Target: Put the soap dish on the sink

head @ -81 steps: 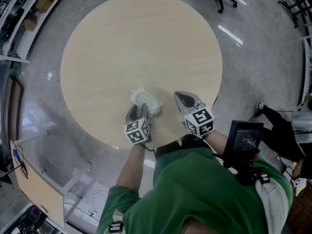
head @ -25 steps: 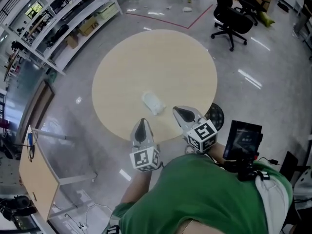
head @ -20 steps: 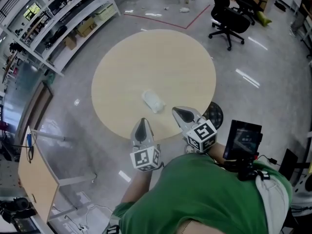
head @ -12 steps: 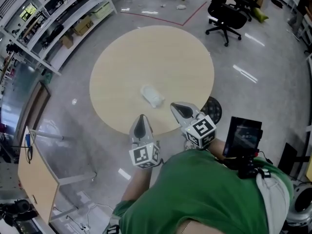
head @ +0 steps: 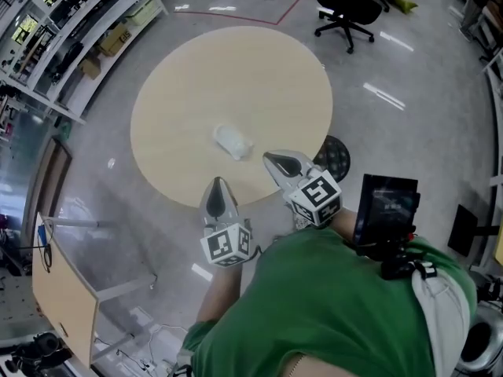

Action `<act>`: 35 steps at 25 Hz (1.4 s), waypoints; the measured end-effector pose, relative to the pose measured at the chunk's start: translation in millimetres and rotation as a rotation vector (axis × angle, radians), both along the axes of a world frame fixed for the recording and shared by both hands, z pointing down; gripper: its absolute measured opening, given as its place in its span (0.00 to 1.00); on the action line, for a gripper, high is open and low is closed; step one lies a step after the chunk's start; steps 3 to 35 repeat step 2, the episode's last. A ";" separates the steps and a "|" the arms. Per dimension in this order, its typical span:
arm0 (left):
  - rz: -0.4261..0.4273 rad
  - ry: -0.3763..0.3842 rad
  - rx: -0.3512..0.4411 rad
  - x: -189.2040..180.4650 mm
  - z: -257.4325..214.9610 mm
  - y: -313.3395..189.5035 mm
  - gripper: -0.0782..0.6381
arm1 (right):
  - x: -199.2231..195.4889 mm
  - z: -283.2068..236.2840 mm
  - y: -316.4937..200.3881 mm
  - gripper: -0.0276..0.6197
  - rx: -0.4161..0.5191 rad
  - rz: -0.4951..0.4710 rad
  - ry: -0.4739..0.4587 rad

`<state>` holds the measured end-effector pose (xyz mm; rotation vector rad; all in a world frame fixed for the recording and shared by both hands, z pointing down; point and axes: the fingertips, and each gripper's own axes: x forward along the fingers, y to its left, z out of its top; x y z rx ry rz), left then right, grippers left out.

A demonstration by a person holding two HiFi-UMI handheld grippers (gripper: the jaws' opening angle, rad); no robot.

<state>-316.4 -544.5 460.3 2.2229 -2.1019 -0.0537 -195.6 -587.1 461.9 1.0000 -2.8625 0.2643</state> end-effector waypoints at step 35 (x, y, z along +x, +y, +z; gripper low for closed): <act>-0.002 0.003 0.001 1.5 0.9 -0.3 0.12 | 2.1 0.5 -2.0 0.05 -0.002 0.002 0.002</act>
